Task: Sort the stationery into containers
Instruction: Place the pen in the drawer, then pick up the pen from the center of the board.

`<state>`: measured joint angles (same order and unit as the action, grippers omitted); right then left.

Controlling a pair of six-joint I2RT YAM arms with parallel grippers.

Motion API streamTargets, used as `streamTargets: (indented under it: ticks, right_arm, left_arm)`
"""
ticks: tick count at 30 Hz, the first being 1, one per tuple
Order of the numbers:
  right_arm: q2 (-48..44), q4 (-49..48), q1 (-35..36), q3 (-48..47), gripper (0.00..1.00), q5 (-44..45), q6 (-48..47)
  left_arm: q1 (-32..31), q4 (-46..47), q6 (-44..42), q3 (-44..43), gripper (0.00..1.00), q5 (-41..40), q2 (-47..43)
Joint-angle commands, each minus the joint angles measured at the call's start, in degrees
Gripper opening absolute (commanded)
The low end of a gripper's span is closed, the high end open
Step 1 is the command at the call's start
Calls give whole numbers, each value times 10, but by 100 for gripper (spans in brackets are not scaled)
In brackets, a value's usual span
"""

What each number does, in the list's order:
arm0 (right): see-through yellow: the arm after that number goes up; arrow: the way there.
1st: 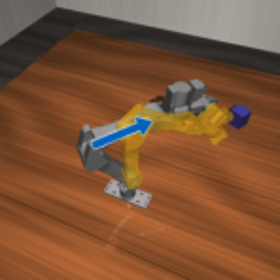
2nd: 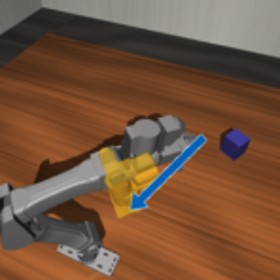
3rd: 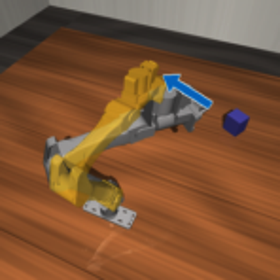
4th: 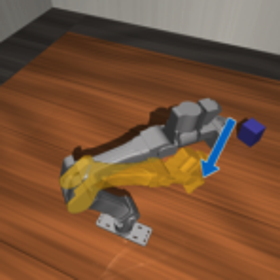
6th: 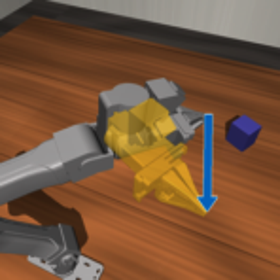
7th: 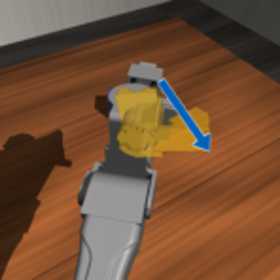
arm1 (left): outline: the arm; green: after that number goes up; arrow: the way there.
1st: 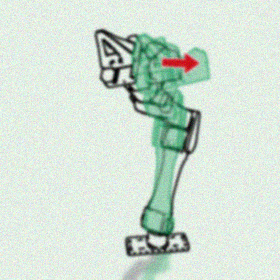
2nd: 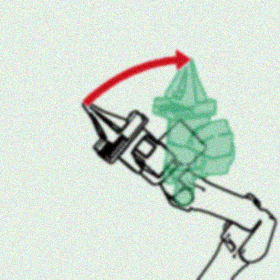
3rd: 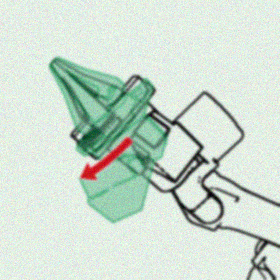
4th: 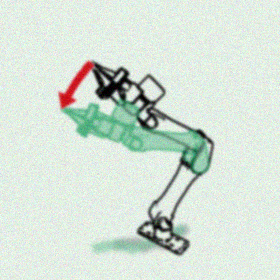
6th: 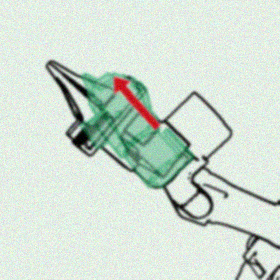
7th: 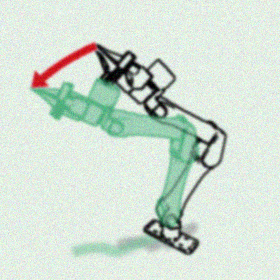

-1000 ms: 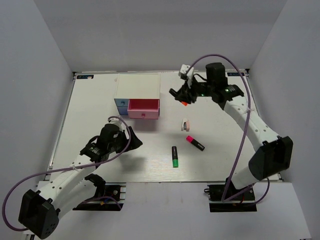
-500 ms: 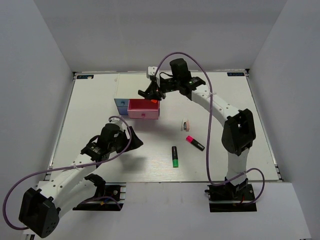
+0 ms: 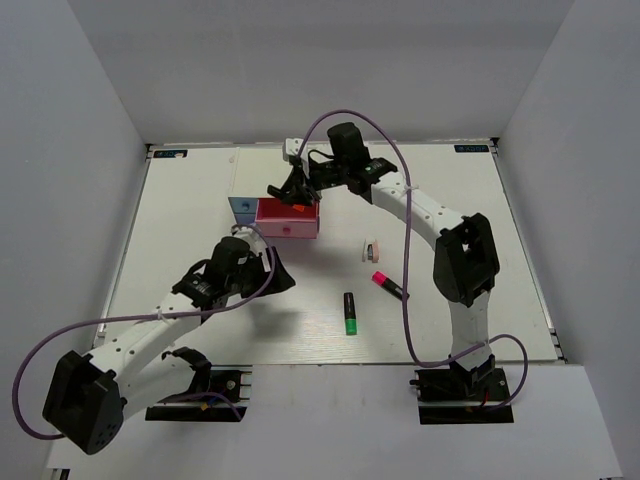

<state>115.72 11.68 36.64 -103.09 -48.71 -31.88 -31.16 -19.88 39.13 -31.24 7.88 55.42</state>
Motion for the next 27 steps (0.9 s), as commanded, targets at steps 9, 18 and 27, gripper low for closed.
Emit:
streamTargets:
  ticks: [9, 18, 27]
  right_arm:
    - [-42, -17, -9, 2, 58, 12, 9]
    - [-145, -31, -37, 57, 37, 301, 104]
    - [-252, 39, -154, 233, 21, 468, 160]
  left_arm:
    - [-48, 62, -25, -65, 87, 18, 58]
    - [-111, 57, -35, -135, 87, -10, 142]
    - [-212, -23, 5, -266, 82, -75, 319]
